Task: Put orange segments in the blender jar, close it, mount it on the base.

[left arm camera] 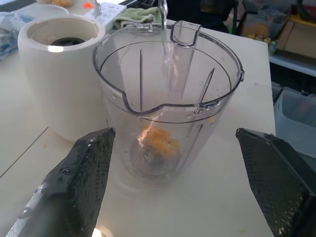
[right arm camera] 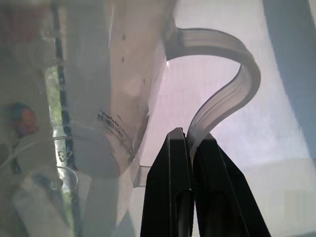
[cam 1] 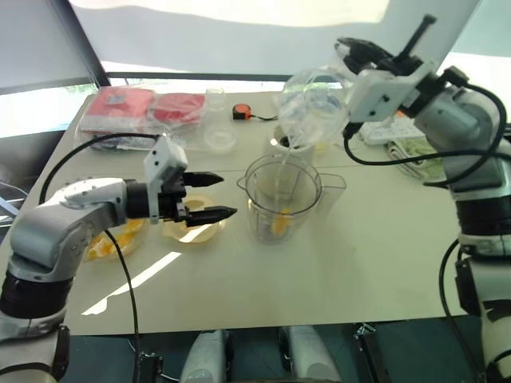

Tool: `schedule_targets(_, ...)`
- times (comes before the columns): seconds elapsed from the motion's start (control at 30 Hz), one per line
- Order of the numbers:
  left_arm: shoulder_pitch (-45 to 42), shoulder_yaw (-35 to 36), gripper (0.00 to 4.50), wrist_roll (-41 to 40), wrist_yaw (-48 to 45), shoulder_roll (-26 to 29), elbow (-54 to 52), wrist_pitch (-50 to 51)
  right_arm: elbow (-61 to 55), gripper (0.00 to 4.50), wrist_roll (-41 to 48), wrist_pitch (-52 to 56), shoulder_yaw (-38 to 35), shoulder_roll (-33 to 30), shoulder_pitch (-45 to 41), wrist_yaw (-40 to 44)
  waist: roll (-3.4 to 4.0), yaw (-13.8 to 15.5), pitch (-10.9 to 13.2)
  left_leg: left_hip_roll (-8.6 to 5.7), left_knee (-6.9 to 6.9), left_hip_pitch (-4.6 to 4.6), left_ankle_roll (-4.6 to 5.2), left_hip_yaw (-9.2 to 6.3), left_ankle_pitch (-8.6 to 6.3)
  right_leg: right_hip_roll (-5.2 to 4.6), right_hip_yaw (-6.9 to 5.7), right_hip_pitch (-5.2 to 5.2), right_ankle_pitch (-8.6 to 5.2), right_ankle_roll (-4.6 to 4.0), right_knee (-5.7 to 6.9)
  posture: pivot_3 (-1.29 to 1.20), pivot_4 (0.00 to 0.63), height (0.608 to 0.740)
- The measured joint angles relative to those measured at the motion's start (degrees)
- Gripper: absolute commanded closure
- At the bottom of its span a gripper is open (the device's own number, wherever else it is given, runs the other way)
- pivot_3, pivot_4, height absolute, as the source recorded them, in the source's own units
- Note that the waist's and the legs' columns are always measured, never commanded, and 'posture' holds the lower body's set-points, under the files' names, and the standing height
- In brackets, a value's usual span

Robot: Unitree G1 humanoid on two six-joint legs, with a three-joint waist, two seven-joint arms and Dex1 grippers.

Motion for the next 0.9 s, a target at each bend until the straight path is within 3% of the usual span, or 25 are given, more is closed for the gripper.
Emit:
schedule_targets(0.2, -0.83, 0.03, 0.42, -0.32, -0.11, 0.06, 0.96, -0.04, -13.61, 4.44, 15.01, 31.05, -9.33, 5.91, 4.93, 1.31, 0.01, 0.11, 0.00, -0.01, 0.01, -0.01, 0.00, -0.07, 0.00, -0.02, -0.06, -0.01, 0.00, 0.00, 0.05, 0.00, 0.150, 0.740)
schedule_targets(0.33, -2.64, 0.30, 0.42, -1.43, -0.05, -0.34, 2.38, -0.03, -18.99, 4.44, 19.97, 48.57, -18.78, 10.04, 5.08, -6.58, 0.01, 0.33, 0.00, -0.02, 0.02, -0.02, 0.00, -0.12, 0.00, -0.02, -0.11, -0.01, 0.01, -0.02, 0.05, 0.00, 0.150, 0.740)
schedule_targets(0.47, -5.10, 2.37, 0.42, -3.11, 0.94, -1.32, 3.56, 0.12, -20.68, 4.44, 20.85, 57.51, -28.86, 13.61, 6.75, -16.31, 0.01, 1.09, -0.01, -0.03, 0.01, -0.03, 0.00, -0.11, 0.00, -0.02, -0.11, -0.01, 0.01, -0.02, 0.01, 0.00, 0.150, 0.740)
schedule_targets(0.6, -7.34, 2.40, 0.42, -3.47, 2.62, -2.25, 3.51, 0.54, -20.33, 4.44, 22.54, 60.63, -38.83, 19.65, 10.02, -24.59, 0.03, 1.23, -0.01, -0.04, 0.00, -0.04, 0.00, -0.10, 0.00, 0.00, -0.10, -0.01, 0.01, -0.01, 0.02, 0.00, 0.150, 0.740)
schedule_targets(0.9, -7.94, 2.77, 0.42, -6.87, 7.34, -3.37, 0.22, 3.02, -13.16, 4.44, 20.16, 47.42, -38.48, 20.20, 26.07, -29.78, 0.07, 0.72, -0.01, -0.05, -0.01, 0.02, 0.00, 0.04, 0.00, 0.07, 0.04, -0.01, 0.01, 0.00, 0.01, 0.00, 0.150, 0.740)
